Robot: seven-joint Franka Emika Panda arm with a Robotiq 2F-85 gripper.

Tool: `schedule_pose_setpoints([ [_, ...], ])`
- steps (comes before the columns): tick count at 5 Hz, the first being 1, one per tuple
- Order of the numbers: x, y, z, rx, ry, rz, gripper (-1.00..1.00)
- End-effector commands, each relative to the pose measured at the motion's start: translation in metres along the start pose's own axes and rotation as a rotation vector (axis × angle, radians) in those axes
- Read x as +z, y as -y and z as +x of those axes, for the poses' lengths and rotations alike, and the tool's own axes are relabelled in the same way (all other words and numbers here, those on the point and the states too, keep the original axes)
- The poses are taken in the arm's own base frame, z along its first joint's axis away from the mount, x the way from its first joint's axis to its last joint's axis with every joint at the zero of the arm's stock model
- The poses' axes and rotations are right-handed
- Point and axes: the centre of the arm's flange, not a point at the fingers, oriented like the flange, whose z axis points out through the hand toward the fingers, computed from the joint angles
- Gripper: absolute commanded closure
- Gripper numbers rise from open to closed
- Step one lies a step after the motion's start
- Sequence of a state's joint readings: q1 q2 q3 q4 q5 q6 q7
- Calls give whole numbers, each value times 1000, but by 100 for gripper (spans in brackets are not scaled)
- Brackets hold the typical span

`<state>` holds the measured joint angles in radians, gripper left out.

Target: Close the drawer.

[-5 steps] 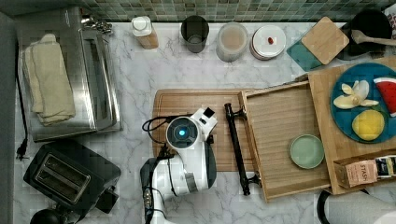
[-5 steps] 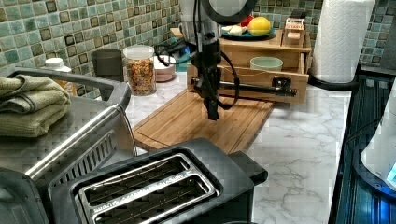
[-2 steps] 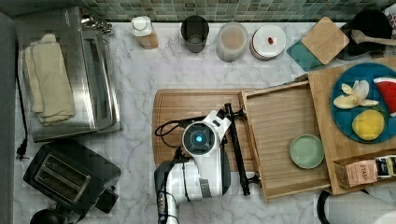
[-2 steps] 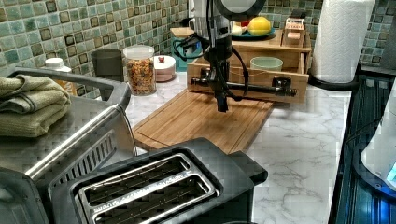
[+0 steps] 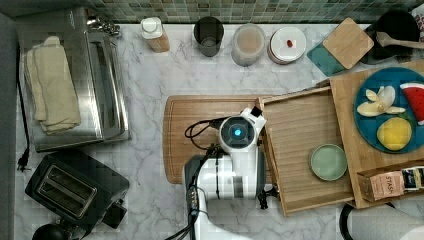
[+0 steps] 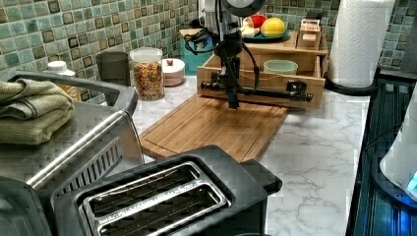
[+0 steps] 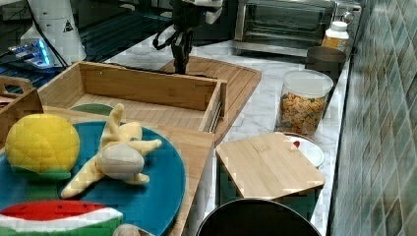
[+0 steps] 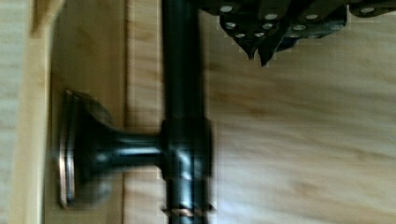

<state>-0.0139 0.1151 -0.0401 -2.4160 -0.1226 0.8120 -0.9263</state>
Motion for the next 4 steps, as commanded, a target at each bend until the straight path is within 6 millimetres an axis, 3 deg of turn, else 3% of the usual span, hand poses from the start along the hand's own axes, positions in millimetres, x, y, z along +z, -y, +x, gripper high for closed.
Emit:
schedule_pose_setpoints([
  [1, -62, -95, -8, 89, -30, -33, 100],
  [4, -57, -193, -28, 61, -97, -79, 100],
])
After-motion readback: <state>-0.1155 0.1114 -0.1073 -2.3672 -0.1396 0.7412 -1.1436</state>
